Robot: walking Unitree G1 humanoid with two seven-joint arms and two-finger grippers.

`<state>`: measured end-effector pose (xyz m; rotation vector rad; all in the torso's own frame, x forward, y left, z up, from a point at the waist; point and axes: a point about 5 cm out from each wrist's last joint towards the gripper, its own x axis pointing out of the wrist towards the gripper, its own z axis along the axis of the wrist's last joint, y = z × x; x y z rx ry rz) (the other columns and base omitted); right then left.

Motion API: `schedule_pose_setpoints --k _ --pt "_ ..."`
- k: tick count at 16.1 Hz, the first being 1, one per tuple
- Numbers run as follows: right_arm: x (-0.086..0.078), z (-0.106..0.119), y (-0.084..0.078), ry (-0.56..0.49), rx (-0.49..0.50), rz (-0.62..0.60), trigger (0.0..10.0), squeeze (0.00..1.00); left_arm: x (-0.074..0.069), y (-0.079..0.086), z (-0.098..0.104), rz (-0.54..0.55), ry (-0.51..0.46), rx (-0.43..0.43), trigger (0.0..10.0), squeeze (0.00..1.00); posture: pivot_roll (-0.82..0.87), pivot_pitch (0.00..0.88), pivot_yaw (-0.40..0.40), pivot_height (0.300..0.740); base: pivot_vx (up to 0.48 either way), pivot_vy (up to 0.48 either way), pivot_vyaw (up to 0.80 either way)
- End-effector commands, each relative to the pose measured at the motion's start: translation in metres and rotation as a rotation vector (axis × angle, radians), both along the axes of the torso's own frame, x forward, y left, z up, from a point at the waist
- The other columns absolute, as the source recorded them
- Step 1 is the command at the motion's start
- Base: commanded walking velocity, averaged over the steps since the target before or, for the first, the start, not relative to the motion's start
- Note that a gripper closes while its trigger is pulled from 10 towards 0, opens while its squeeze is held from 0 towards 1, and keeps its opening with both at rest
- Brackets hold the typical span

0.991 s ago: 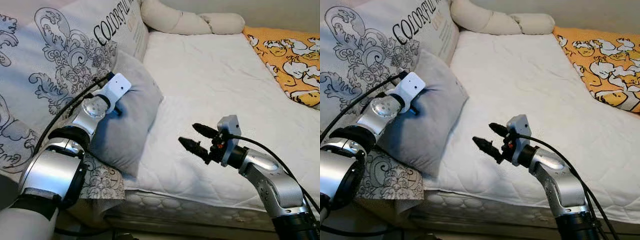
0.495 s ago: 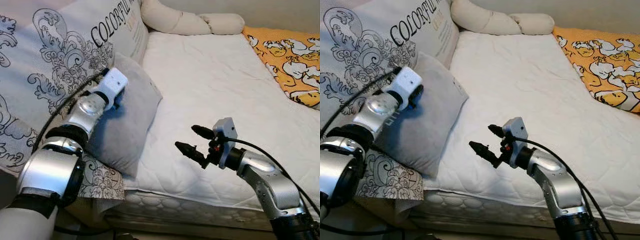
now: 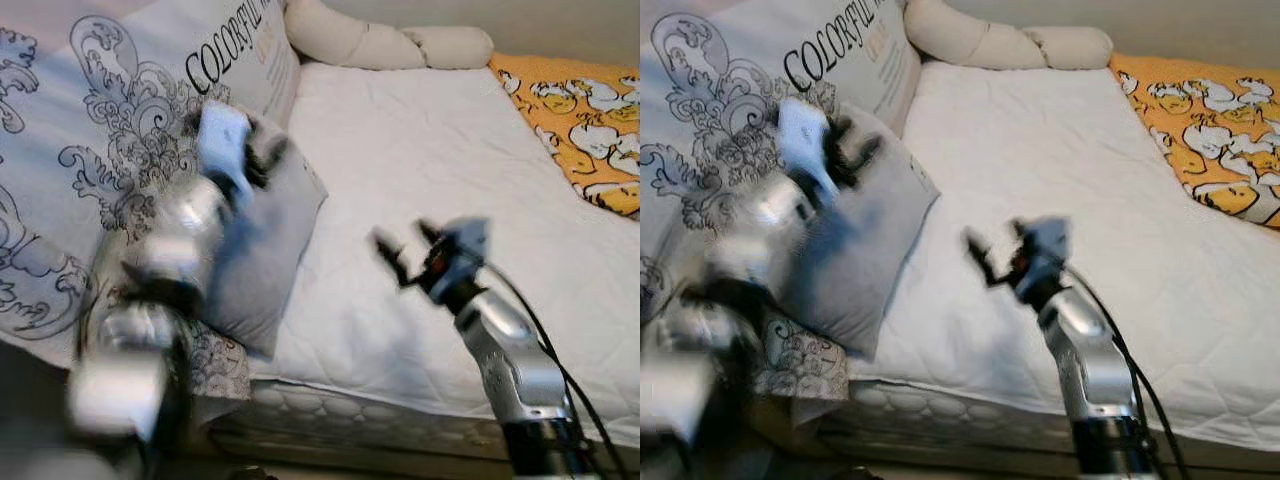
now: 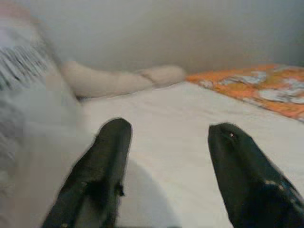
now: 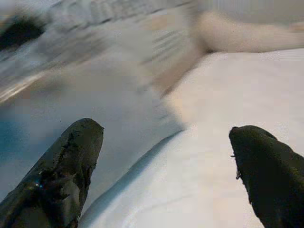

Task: Clean up the room

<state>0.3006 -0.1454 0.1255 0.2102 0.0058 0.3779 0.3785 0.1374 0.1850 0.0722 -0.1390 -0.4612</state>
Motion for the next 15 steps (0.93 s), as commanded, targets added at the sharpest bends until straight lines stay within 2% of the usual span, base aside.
schedule_pose_setpoints --k 1,2,3,4,7,9,12,15 --pt "0.000 -0.002 -0.009 0.006 0.033 -0.092 10.0 1.00 -0.006 -0.002 0.004 -0.007 -0.005 -0.011 10.0 1.00 0.00 0.000 -0.028 0.740 0.000 0.000 0.00" --pt "-0.002 -0.005 -0.011 0.010 0.026 -0.151 10.0 1.00 -0.020 -0.002 -0.010 -0.005 0.020 0.008 10.0 1.00 0.00 0.000 -0.035 0.740 0.000 0.000 0.00" --pt "-0.004 -0.009 -0.010 0.022 0.029 -0.183 10.0 1.00 -0.031 0.001 -0.020 0.016 0.047 -0.007 10.0 1.00 0.01 0.000 -0.040 0.740 0.000 0.000 0.00" --pt "-0.005 -0.011 -0.009 0.028 0.029 -0.198 10.0 1.00 -0.038 0.003 -0.023 0.036 0.059 -0.021 10.0 1.00 0.01 0.000 -0.049 0.740 0.000 0.000 0.00" --pt "-0.012 -0.018 -0.009 0.068 0.090 -0.237 10.0 1.00 -0.059 0.004 -0.034 0.052 0.092 0.039 10.0 1.00 0.02 0.000 -0.059 0.740 0.000 0.000 0.00" --pt "-0.012 -0.018 -0.009 0.069 0.078 -0.230 10.0 1.00 -0.064 0.009 -0.035 0.071 0.102 0.053 10.0 1.00 0.02 0.000 -0.059 0.740 0.000 0.000 0.00" --pt "-0.010 -0.020 -0.017 0.089 0.074 -0.322 10.0 1.00 -0.072 0.023 -0.046 0.127 0.151 0.096 10.0 1.00 0.00 0.000 -0.051 0.740 0.000 0.000 0.00" --pt "-0.005 -0.018 -0.016 0.099 0.076 -0.317 10.0 1.00 -0.076 0.032 -0.048 0.179 0.168 0.109 10.0 1.00 0.02 0.000 -0.072 0.740 0.000 -0.303 0.00"
